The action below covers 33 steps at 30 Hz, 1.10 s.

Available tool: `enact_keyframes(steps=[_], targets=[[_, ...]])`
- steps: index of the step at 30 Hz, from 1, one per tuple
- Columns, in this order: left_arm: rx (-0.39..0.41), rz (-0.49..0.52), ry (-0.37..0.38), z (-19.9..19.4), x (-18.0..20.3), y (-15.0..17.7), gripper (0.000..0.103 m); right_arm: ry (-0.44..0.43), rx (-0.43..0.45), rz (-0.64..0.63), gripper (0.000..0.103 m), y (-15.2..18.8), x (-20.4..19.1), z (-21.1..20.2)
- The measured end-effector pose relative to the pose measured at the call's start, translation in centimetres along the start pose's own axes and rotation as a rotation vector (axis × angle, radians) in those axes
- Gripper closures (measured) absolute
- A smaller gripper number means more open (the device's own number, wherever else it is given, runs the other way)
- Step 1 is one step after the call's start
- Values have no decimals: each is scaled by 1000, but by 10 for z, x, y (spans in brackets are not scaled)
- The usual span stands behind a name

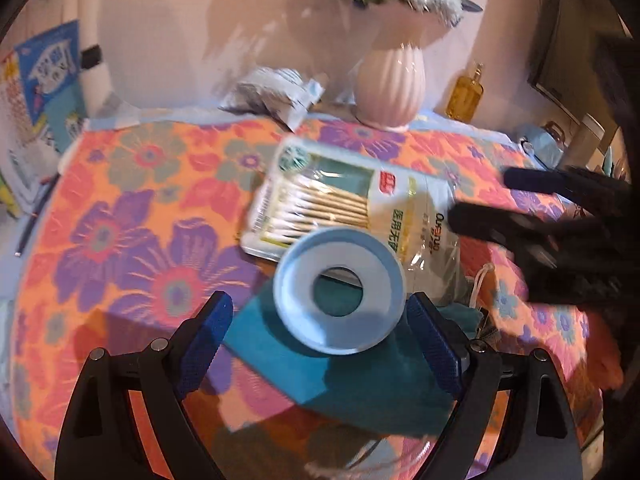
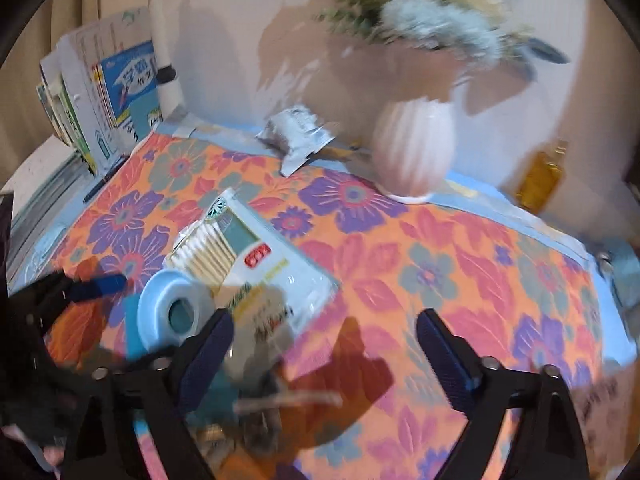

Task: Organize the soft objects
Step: 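Grasp the white ring with the left tool while the right grasps the cotton-swab pack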

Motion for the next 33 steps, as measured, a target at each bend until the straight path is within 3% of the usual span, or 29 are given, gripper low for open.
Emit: enact_keyframes(steps=[3, 5, 6, 9, 10, 13, 18, 21, 22, 25, 26, 33], targets=[[-5, 38, -34, 4, 5, 1, 15, -41, -36, 10, 23, -10, 2, 28], [8, 48, -39, 3, 7, 0, 22, -75, -54, 10, 43, -11, -2, 35], [9, 57, -29, 3, 9, 1, 39, -97, -59, 9, 50, -11, -6, 37], [31, 79, -51, -1, 11, 2, 40, -56, -15, -14, 74, -8, -12, 29], [46, 82, -57, -4, 13, 3, 40, -49, -3, -18, 91, -6, -13, 24], [81, 63, -80, -18, 11, 4, 40, -99, 29, 17, 99, 1, -10, 3], [134, -44, -86, -51, -5, 18, 40, -148, 44, 2, 99, 22, -14, -30], [133, -109, -148, -60, -28, 29, 40, -135, -9, 18, 92, 29, -11, -29], [125, -130, -165, -62, -37, 33, 40, -134, -31, 26, 83, 29, -10, -25], [95, -188, -219, -63, -60, 48, 40, -146, -82, 27, 33, 24, -15, -12], [80, -207, -226, -63, -66, 53, 40, -139, -76, 12, 26, 22, -19, -10], [131, -273, -222, -89, -83, 58, 39, -67, -102, -161, 21, 11, -68, 27]])
Point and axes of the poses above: each gripper's, at about its wrist camera, not at the fingertips, and z roughly the way its jaws point, x to its right, y to its underside, the point moved 6 cm from there along z, roughly the way its jaws point, and after that the axes turned 5 degrees about z, right-handed, at the moved point
